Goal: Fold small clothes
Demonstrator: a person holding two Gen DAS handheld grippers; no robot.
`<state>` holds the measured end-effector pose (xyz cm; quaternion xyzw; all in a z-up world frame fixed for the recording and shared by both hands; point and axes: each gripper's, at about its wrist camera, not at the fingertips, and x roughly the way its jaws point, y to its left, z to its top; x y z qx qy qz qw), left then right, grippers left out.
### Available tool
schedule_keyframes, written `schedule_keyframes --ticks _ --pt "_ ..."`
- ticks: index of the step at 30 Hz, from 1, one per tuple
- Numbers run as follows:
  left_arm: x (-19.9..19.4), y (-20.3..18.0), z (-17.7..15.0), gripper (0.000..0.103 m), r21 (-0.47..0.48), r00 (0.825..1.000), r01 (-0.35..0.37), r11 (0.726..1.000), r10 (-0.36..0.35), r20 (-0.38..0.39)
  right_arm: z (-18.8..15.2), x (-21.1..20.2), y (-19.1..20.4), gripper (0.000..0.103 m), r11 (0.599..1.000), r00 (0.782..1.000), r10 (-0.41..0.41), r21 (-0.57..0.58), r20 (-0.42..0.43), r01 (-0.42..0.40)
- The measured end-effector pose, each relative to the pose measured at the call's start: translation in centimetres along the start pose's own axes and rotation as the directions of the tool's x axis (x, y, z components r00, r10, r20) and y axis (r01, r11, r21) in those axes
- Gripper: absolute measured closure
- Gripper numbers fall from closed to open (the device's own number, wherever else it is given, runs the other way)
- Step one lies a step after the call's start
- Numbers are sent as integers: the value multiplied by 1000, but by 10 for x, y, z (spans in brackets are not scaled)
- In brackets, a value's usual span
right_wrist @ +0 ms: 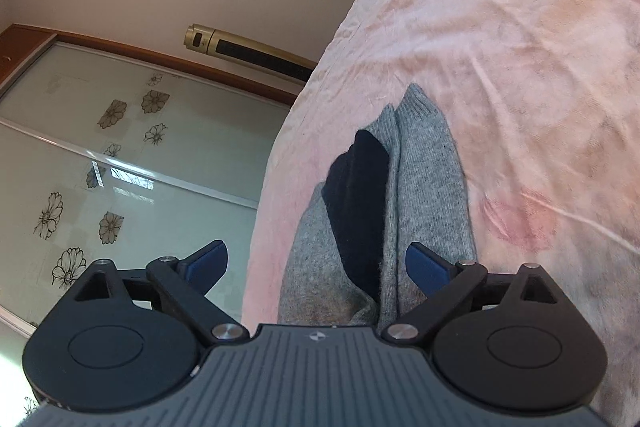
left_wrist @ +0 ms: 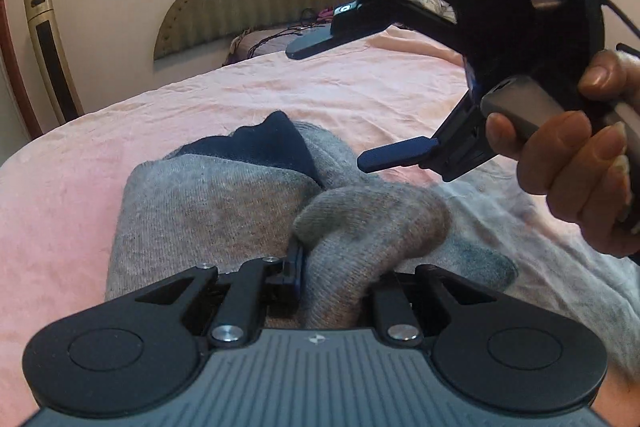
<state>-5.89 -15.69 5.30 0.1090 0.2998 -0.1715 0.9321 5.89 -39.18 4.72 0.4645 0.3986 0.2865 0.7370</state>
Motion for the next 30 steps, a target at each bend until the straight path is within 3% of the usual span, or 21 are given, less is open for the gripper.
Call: schedule_keyframes --ticks 9,11,12,13,14,19,21,23,25,26,27,28,29,30 --pt "-5 -16 -4 90 68 1000 12 998 -14 24 31 52 7 9 984 983 -151 -113 -102 139" --pt "-1 -17 -5 90 78 1000 15 997 -17 20 33 62 9 19 977 978 -170 -152 -119 152" --pt "1 -17 -5 90 85 1000 20 996 -21 11 34 65 11 25 971 975 -188 -175 -119 166" --pt "2 -19 -5 90 95 1000 27 995 -28 7 34 67 13 52 958 969 -219 -213 -115 191" --pt "1 -21 -5 91 107 999 32 994 -33 10 34 70 15 87 943 961 -250 -254 -118 214" --pt "-8 -36 4 95 179 991 103 978 -116 64 41 47 36 86 914 971 -232 -354 -63 195" --pt "1 -44 2 95 190 989 140 972 -147 24 49 35 34 86 918 975 -220 -343 -27 198" --pt "19 -40 -6 95 136 987 157 978 -153 -42 55 39 16 86 922 963 -265 -307 -59 235" --pt "15 -28 -7 95 74 979 202 977 -200 -34 50 46 -2 85 924 949 -298 -280 -102 260" --pt "9 -19 -5 94 42 968 251 967 -249 -33 48 41 -5 84 931 956 -280 -268 -82 250" --pt "2 -7 -4 92 8 952 306 952 -306 -26 47 34 -5 78 937 961 -269 -248 -69 245" --pt "-7 5 -5 91 -20 935 354 935 -355 -15 48 26 -3 63 942 963 -264 -229 -48 247" --pt "-15 19 -7 83 -49 920 391 919 -391 -7 47 16 3 42 943 968 -252 -225 -10 244" --pt "-22 34 -9 66 -79 915 403 912 -404 3 46 6 10 35 942 972 -233 -238 35 235"
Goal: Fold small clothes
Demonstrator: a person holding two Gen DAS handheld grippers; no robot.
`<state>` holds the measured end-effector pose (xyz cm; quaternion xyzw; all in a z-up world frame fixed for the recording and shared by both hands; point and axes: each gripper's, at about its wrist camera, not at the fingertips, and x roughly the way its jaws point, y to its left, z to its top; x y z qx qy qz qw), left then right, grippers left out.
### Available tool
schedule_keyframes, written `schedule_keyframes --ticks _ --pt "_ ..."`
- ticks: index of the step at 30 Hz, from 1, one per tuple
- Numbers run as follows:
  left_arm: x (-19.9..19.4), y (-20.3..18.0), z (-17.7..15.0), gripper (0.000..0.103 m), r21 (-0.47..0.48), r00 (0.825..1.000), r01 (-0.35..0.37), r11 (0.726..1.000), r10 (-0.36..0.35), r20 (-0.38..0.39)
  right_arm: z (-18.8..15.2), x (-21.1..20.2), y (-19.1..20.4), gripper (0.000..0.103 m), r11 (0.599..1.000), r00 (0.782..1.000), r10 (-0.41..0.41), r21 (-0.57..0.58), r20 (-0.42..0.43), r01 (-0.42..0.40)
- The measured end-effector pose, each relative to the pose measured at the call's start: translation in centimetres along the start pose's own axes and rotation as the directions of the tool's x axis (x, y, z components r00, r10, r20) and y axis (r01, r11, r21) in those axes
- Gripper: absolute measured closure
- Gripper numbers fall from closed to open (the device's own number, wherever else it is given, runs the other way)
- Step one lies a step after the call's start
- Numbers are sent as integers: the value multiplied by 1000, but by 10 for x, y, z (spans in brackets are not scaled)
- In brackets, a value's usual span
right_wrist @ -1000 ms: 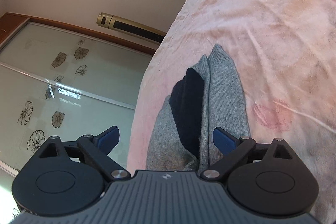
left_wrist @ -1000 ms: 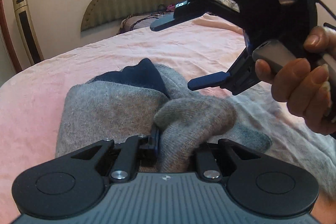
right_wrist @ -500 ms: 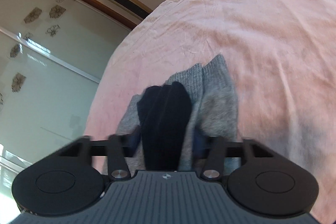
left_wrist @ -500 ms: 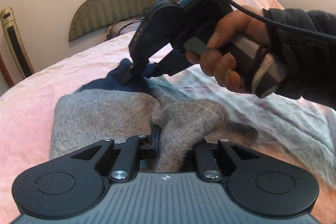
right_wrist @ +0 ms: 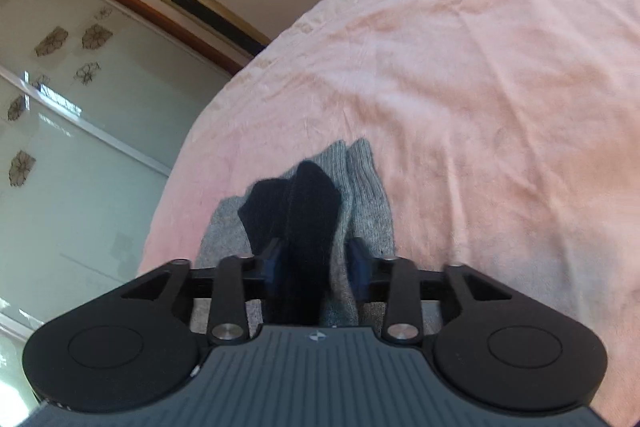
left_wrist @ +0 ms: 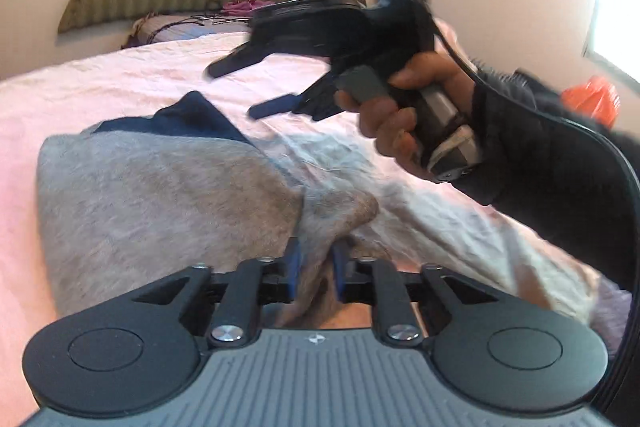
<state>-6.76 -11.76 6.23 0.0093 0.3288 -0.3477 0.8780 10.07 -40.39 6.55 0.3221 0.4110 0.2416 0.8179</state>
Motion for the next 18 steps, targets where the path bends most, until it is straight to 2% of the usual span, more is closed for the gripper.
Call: schedule_keyframes --ticks 1,2,3,4,6,7,9,11,12,13,14,16,18 --pt "-12 11 -2 54 -33 1000 -3 999 4 13 0 -11 5 32 1000 999 18 -20 34 -18" --pt "-27 24 -5 32 -74 999 -22 997 25 39 0 -20 11 33 999 998 35 -38 46 -33" --pt "-40 36 -6 25 -119 995 -56 991 66 80 -1 -27 17 34 997 998 46 -57 53 -43" --pt "-53 47 -7 25 -171 987 -77 982 99 126 -3 -32 24 34 995 997 57 -80 57 -52" --pt "-65 69 0 25 -282 977 -53 958 108 184 -7 -35 39 34 987 994 104 -125 41 -98" --pt "-63 77 5 25 -320 975 -39 947 106 195 -11 -33 46 33 983 991 129 -136 28 -124" --pt "-45 86 10 25 -340 975 -61 938 129 181 -21 -17 55 30 975 984 178 -130 -24 -180" --pt "-16 86 5 25 -318 992 -52 947 86 94 -32 3 55 28 977 982 174 -114 -77 -182" --pt "-2 86 -2 26 -302 996 -66 951 82 39 -38 15 51 28 985 985 137 -95 -104 -147" --pt "6 84 -10 26 -271 993 -101 957 112 24 -43 25 42 32 990 988 101 -85 -120 -111" --pt "4 77 -16 26 -217 990 -118 969 133 56 -48 25 32 44 989 990 118 -78 -81 -124" --pt "-6 60 -16 26 -119 972 -224 967 231 49 -50 15 15 57 990 989 139 27 -49 -138" --pt "-25 48 -24 26 -41 950 -289 957 291 108 -52 -7 14 52 988 989 146 60 -23 -144"
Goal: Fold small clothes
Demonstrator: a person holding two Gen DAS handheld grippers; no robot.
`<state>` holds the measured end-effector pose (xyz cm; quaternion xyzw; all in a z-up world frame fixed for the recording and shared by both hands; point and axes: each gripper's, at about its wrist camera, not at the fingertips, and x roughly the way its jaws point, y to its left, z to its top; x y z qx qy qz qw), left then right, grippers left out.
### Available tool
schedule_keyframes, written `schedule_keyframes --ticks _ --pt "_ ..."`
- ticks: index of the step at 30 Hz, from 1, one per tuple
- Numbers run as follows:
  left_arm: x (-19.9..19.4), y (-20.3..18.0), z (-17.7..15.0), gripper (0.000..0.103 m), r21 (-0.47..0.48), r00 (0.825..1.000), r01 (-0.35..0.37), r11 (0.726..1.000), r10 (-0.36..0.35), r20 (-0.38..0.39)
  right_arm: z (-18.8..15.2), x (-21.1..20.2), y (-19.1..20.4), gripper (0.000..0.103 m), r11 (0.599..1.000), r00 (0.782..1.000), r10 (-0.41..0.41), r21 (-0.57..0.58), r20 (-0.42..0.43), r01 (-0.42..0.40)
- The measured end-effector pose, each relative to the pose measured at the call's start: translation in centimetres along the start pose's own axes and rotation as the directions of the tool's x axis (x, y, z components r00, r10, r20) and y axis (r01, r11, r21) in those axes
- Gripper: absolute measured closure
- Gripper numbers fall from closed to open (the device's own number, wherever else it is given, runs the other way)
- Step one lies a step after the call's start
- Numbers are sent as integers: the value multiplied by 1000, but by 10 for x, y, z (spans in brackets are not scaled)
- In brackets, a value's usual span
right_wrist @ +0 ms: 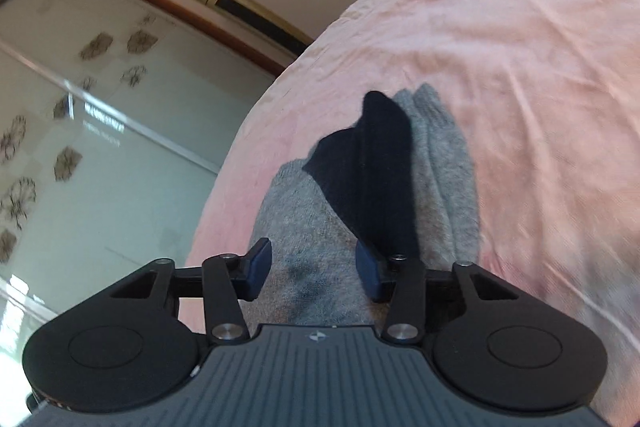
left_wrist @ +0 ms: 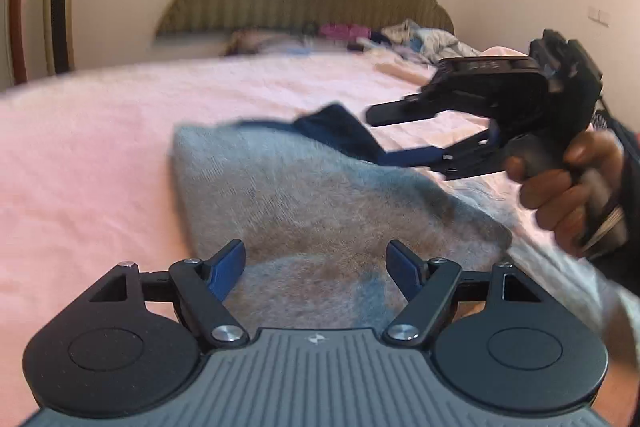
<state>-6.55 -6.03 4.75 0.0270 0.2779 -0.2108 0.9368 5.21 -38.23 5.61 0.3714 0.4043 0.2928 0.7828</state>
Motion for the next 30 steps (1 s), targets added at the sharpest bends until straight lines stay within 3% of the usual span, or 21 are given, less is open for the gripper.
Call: schedule_keyframes --ticks 2,6,10,13,14,15,16,17,19,23,26,27,30 --pt "-18 -6 -6 26 59 1000 -10 998 9 19 -9 -27 9 29 999 999 -21 -49 28 23" --pt "-31 -21 -27 26 165 999 -45 985 48 -14 -29 -66 11 28 994 998 -64 -92 -7 63" --pt "-24 -20 -35 26 163 993 -96 982 105 -49 -47 -79 12 51 981 987 -145 -139 -72 134" --pt "-20 -19 -36 26 162 993 -96 982 106 -55 -54 -74 12 58 977 982 -160 -161 -104 142" --pt "-19 -19 -35 32 163 992 -108 981 117 -46 -55 -71 13 63 974 979 -168 -175 -112 147" --pt "-20 -18 -33 54 153 993 -109 982 115 -36 -56 -67 16 69 970 977 -174 -191 -125 148" --pt "-20 -15 -32 67 138 993 -104 985 111 -39 -57 -62 18 86 967 973 -179 -210 -146 147" --pt "-20 -11 -30 81 119 992 -115 986 121 -45 -60 -58 23 88 961 968 -187 -237 -165 145" --pt "-26 -2 -27 90 76 993 -111 991 115 -41 -63 -56 32 89 949 962 -193 -285 -192 133" --pt "-28 5 -33 91 79 993 -87 993 93 -76 -64 -66 40 90 938 958 -208 -318 -195 139" --pt "-28 1 -41 90 115 993 -71 991 81 -86 -67 -60 12 93 942 940 -261 -269 -219 199" --pt "-32 2 -39 89 132 994 -47 990 59 -93 -68 -60 8 93 953 947 -232 -246 -222 176" --pt "-49 22 -32 86 100 994 45 994 -35 -104 -64 -65 19 82 951 952 -224 -260 -210 167"
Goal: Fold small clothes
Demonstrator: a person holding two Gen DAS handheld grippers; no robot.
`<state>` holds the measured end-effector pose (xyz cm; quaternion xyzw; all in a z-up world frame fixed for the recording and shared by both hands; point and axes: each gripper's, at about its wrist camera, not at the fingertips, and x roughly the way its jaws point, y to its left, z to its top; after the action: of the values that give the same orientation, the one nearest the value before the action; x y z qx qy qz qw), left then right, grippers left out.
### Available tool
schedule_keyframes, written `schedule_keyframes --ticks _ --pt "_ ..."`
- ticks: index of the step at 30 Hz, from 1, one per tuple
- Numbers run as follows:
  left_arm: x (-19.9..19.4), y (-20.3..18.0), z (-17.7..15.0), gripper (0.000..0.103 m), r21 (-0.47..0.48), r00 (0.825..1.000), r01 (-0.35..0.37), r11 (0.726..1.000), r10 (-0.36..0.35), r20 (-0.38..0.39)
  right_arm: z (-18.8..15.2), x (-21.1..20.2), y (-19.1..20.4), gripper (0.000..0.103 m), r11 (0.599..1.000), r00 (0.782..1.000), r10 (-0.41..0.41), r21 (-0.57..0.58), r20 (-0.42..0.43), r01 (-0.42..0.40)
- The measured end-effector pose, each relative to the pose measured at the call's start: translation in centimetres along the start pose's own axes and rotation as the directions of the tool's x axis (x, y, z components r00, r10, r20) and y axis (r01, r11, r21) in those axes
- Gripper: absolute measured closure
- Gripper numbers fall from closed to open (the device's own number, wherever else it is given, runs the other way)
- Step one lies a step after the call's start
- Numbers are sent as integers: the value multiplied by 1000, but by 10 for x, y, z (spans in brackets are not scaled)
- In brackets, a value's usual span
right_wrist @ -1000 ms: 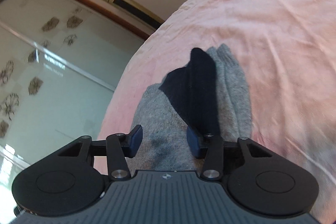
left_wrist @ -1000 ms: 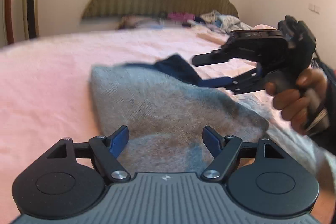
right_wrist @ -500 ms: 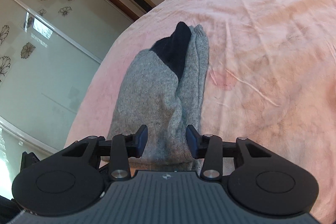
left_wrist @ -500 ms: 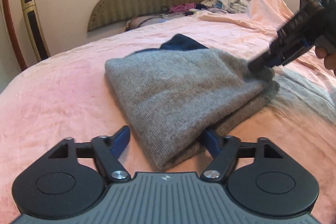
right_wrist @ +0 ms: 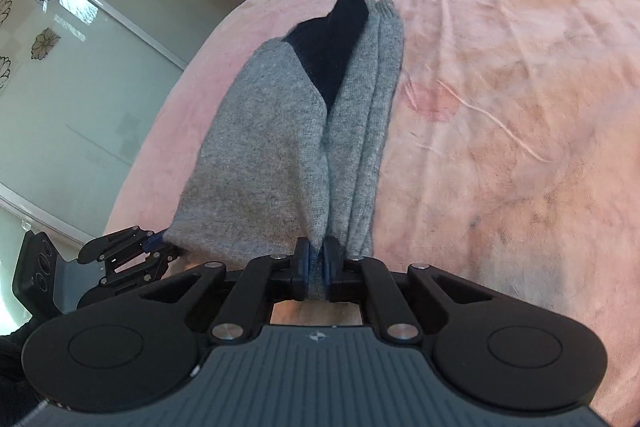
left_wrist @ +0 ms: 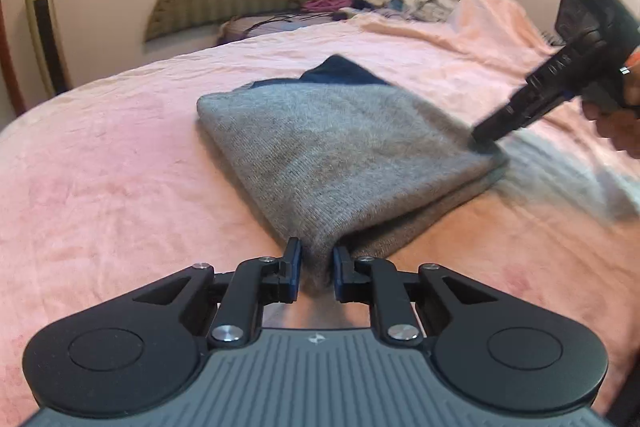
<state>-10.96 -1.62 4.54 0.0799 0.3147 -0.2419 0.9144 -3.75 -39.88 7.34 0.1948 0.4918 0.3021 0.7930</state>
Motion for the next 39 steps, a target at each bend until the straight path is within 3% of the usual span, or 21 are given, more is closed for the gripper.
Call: schedule_keyframes --ticks 1,2,4,5,7,9,11,13,15,17,18,19,20,21,22,24,29,34,36,37,39 --pt "-6 11 3 85 -37 1000 31 999 -31 7 5 -6 1 65 1000 1000 4 -1 30 -4" --pt "-10 22 7 74 -87 998 53 995 -52 18 12 -13 1 42 1000 997 16 7 76 -16" --pt "-10 49 20 33 -239 996 64 969 -49 70 30 -22 -2 26 999 986 38 28 161 -43" --pt "-5 63 27 3 -328 994 66 942 -34 102 42 -22 -4 24 998 980 41 39 195 -49" --pt "13 88 38 0 -485 987 108 868 -34 159 67 -11 -6 21 998 974 34 35 225 -43" --pt "44 111 46 0 -634 986 142 760 -52 159 93 14 -13 17 998 974 17 56 224 -31" --pt "83 129 50 0 -751 986 167 639 -121 117 116 45 -23 17 997 982 -13 83 190 -3" --pt "117 135 54 0 -802 975 184 569 -207 77 130 73 -32 17 992 988 -54 119 146 36" --pt "136 133 61 0 -793 962 237 562 -250 110 135 94 -38 15 990 994 -21 144 108 5" --pt "151 128 69 2 -780 956 257 570 -270 118 131 98 -36 8 993 991 22 114 129 -37" --pt "157 126 72 23 -776 952 268 571 -283 121 129 99 -36 10 993 991 28 106 133 -43" --pt "165 124 73 47 -776 949 259 575 -299 95 127 99 -36 18 993 990 35 107 138 -50" --pt "174 122 73 73 -780 956 211 589 -291 40 127 99 -41 49 990 991 45 126 124 -60" --pt "175 122 71 75 -782 958 216 585 -280 55 126 102 -48 70 984 994 53 165 95 -68" --pt "172 120 71 77 -778 961 217 590 -267 65 123 101 -54 73 978 992 73 189 103 -92" --pt "156 114 73 82 -744 970 211 634 -228 82 117 95 -49 74 980 988 78 173 130 -100" --pt "114 131 85 83 -693 974 225 685 -179 139 124 87 -9 74 974 968 170 115 185 -194" --pt "105 180 103 78 -679 996 87 729 -51 72 159 117 15 70 955 950 236 132 202 -266" --pt "108 194 93 73 -738 1000 -11 675 -12 -26 166 134 13 47 954 960 184 198 211 -226" --pt "103 197 82 70 -766 999 -18 642 -18 -39 164 139 15 26 963 970 138 204 199 -179" --pt "87 192 59 41 -788 996 72 612 -83 26 154 140 22 23 978 980 105 160 167 -132"
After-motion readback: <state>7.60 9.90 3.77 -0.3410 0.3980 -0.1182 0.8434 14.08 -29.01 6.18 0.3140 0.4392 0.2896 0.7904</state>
